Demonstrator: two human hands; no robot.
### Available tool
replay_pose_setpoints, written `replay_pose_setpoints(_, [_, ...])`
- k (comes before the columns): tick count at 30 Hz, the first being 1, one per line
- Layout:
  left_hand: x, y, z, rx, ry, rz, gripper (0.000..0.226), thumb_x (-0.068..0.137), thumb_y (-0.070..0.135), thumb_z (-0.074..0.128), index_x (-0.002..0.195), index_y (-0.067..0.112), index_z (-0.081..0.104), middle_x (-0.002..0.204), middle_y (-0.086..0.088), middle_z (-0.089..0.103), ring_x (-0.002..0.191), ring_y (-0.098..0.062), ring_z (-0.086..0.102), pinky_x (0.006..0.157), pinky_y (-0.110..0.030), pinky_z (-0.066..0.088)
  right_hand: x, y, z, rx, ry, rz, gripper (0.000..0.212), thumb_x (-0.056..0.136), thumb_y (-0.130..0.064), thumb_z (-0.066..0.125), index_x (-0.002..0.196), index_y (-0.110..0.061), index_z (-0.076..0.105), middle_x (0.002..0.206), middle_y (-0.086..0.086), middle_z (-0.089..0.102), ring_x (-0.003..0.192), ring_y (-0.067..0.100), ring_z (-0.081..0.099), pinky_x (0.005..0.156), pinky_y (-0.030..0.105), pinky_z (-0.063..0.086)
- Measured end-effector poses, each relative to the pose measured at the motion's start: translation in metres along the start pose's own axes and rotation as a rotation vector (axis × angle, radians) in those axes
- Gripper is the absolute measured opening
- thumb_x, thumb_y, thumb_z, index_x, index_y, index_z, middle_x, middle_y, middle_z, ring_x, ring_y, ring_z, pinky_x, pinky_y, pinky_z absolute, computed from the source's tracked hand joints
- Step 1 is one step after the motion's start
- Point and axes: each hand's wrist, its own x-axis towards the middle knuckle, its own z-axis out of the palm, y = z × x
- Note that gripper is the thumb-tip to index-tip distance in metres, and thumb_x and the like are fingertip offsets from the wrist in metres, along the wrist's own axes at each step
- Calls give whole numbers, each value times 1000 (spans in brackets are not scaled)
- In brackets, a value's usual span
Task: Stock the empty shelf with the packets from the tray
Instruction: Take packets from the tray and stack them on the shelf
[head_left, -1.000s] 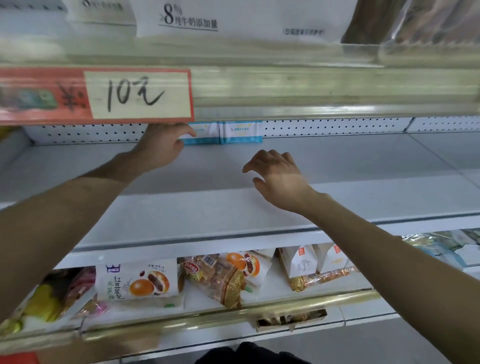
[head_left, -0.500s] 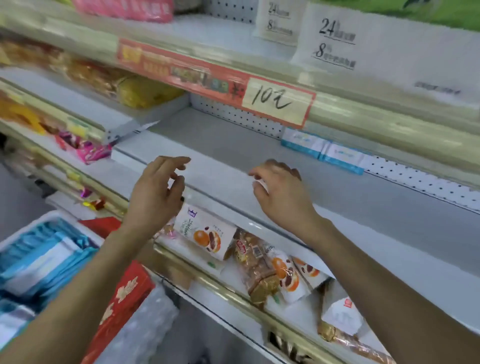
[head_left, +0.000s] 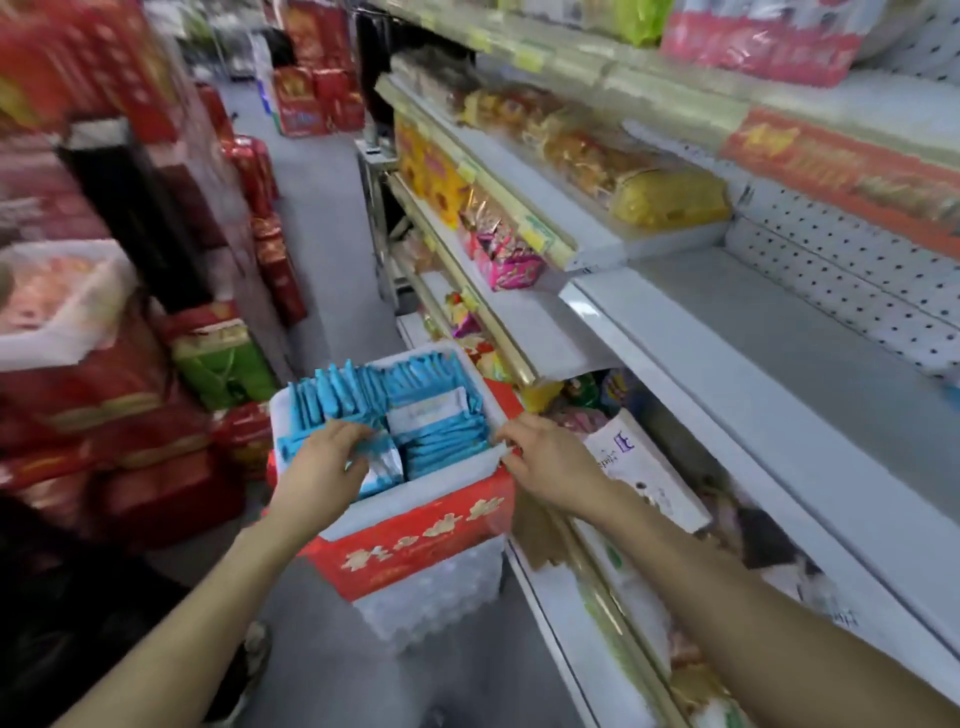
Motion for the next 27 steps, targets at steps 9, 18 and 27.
replay_pose_setpoints(9, [-21, -51, -25, 24, -3, 70, 33, 84, 14, 69, 116, 23, 69, 123, 2, 59, 112, -25, 55, 98, -42, 46, 85, -31, 43, -144, 68, -250, 20, 84, -13, 69, 104, -18, 69, 129, 7, 57, 117, 29, 58, 95, 47, 52])
replay_pose_setpoints(18, [-26, -59, -30, 69, -92, 180, 21, 89, 18, 66, 105, 32, 65, 116, 12, 52, 110, -17, 50, 96, -37, 46, 133, -44, 29, -277, -168, -282, 31, 93, -13, 57, 113, -32, 70, 135, -6, 55, 129, 19, 47, 111, 41, 36])
replay_pose_setpoints(27, [-20, -58, -27, 164, -94, 420, 30, 98, 15, 60, 116, 36, 70, 129, 16, 56, 108, -14, 53, 93, -32, 49, 127, -46, 17, -317, -165, -341, 42, 91, -2, 50, 105, -37, 69, 110, -14, 57, 108, 14, 56, 98, 42, 42])
